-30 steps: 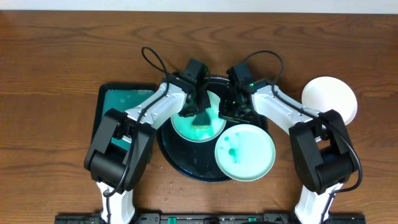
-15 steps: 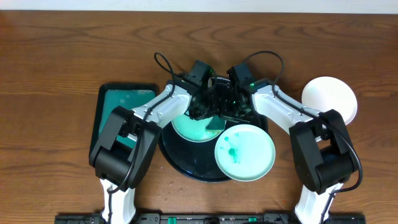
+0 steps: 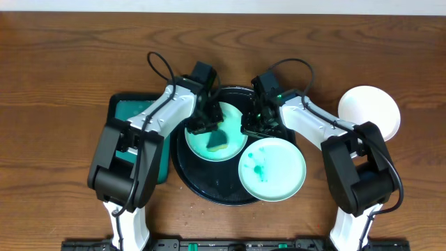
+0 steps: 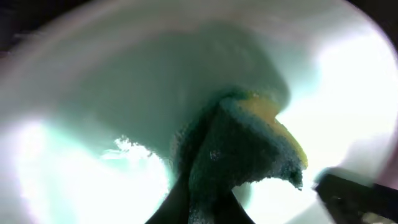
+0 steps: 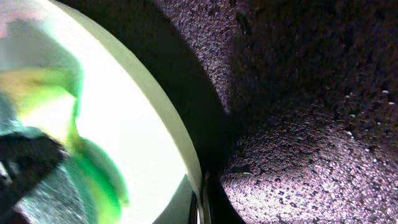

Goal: Clean dirty plates on tray and stack at the side

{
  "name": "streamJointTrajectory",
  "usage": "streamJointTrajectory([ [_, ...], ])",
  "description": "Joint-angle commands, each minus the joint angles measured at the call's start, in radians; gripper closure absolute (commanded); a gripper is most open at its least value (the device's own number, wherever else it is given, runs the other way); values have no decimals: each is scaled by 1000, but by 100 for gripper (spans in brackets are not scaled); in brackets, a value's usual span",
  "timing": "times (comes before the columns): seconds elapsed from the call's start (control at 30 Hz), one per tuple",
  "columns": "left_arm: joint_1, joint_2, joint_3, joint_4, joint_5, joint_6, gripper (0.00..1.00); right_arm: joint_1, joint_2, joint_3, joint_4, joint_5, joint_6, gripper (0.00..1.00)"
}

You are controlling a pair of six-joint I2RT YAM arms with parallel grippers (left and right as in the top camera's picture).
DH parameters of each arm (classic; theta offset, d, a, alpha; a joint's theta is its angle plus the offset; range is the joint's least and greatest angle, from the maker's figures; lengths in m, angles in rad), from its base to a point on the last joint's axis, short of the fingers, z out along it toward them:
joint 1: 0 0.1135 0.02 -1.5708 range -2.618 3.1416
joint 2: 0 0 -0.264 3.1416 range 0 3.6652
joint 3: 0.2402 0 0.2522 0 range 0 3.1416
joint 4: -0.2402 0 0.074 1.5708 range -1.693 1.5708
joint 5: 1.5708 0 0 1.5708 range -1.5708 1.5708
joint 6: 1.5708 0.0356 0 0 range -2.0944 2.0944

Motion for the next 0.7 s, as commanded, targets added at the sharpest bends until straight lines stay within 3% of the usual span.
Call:
streamJointTrajectory([
  [0.0,29,24,-6,-91,-346,20,93,8,24,-15,-10,-11,24,99],
  [0.17,-14,-34,76,-193,-492,23,93,8,24,-15,-1,-15,24,99],
  [0.47,-48,-140,122,-240,-411,58,93,8,24,-15,0,-15,24,99],
  [0.67,41,-229,122,-293,-470,58,93,8,24,-15,0,-24,-32,99],
])
